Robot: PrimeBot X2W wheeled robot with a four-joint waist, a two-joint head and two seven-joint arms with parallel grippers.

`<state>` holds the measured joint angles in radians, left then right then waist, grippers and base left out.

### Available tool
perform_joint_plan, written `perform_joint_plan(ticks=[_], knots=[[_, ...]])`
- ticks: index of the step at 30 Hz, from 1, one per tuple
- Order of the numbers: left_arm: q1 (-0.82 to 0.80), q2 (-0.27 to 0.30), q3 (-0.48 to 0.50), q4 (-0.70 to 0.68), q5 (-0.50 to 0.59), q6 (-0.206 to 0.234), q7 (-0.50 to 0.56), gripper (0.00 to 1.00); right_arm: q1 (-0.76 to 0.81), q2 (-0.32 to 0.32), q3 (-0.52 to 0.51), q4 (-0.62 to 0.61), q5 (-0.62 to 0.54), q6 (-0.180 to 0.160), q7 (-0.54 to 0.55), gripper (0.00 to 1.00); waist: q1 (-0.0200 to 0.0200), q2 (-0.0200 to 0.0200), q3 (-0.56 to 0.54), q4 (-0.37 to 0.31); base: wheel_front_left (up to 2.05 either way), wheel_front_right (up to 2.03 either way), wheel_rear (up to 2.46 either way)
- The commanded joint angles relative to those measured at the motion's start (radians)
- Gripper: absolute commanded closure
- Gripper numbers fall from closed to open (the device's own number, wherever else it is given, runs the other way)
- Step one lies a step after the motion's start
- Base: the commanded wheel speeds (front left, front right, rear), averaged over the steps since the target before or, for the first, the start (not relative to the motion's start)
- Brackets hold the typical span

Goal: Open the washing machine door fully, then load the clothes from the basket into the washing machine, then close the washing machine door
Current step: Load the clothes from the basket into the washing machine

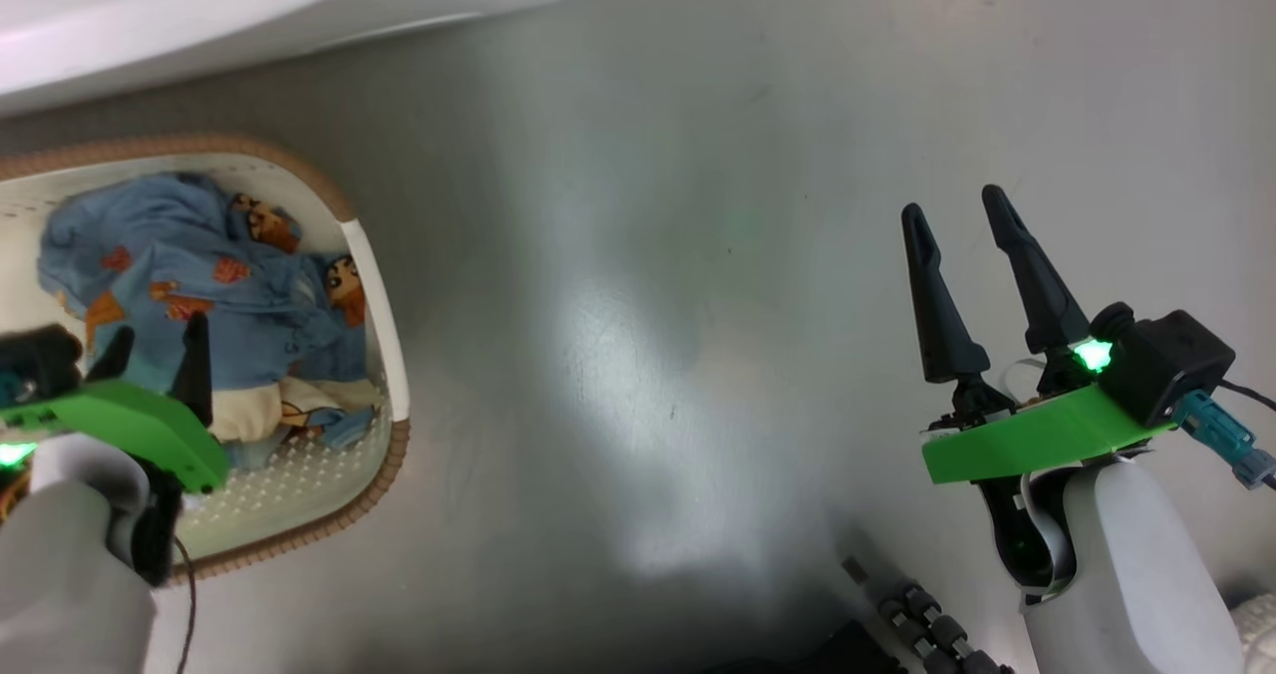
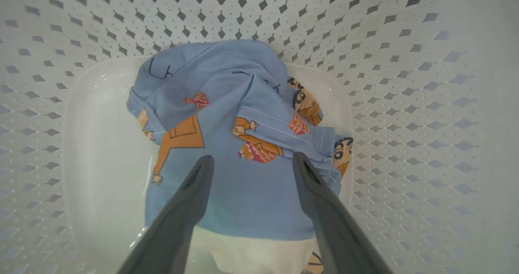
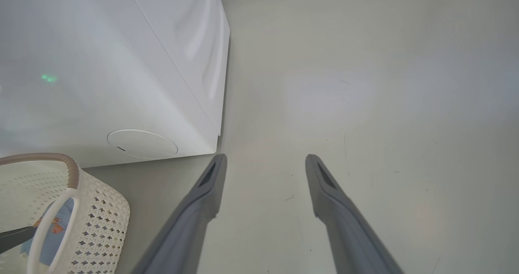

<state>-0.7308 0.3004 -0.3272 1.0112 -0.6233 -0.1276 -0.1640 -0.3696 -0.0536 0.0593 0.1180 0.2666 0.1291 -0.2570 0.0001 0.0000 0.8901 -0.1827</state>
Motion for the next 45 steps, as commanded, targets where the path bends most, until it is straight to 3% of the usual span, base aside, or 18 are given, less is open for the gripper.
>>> perform_joint_plan(ticks=[1, 10, 27, 28, 29, 30, 36, 45], knots=[[0.005, 0.048, 0.016, 0.004, -0.011, -0.003, 0.004, 0.0, 0.027, 0.003, 0.027, -0.023, 0.026, 0.002, -0.005, 0.0, -0.0001, 0.0, 0.021, -0.01, 0.0, 0.0, 0.0], [-0.102, 0.08, -0.037, 0.078, -0.031, -0.003, 0.103, 0.0, 0.024, 0.003, 0.024, -0.03, 0.033, 0.002, -0.005, 0.0, -0.0001, 0.0, 0.078, -0.021, 0.0, 0.0, 0.0], [-0.254, 0.047, -0.176, 0.214, 0.083, 0.024, 0.209, 0.0, 0.032, 0.003, 0.007, -0.048, 0.012, 0.002, -0.005, 0.0, -0.0001, 0.0, 0.119, -0.003, 0.0, 0.0, 0.0], [-0.258, 0.044, -0.18, 0.218, 0.087, 0.026, 0.209, 0.17, 0.032, 0.003, 0.007, -0.048, 0.012, 0.002, -0.005, 0.0, -0.0001, 0.0, 0.12, -0.003, 0.0, 0.0, 0.0], [-0.262, 0.042, -0.184, 0.221, 0.089, 0.027, 0.206, 0.83, 0.031, 0.003, 0.007, -0.047, 0.012, 0.002, -0.005, 0.0, -0.0001, 0.0, 0.119, -0.003, 0.0, 0.0, 0.0], [-0.264, 0.04, -0.185, 0.224, 0.089, 0.027, 0.202, 1.0, 0.03, 0.003, 0.008, -0.046, 0.011, 0.002, -0.005, 0.0, -0.0001, 0.0, 0.118, -0.003, 0.0, 0.0, 0.0], [-0.259, 0.028, -0.182, 0.24, 0.075, 0.025, 0.172, 1.0, 0.024, 0.003, -0.002, -0.043, 0.008, 0.002, -0.005, 0.0, -0.0001, 0.0, 0.099, 0.002, 0.0, 0.0, 0.0], [-0.217, 0.012, -0.162, 0.243, 0.048, 0.023, 0.02, 1.0, 0.016, 0.003, -0.005, -0.04, 0.004, 0.002, -0.005, 0.0, -0.0001, 0.0, 0.026, 0.02, 0.0, 0.0, 0.0]])
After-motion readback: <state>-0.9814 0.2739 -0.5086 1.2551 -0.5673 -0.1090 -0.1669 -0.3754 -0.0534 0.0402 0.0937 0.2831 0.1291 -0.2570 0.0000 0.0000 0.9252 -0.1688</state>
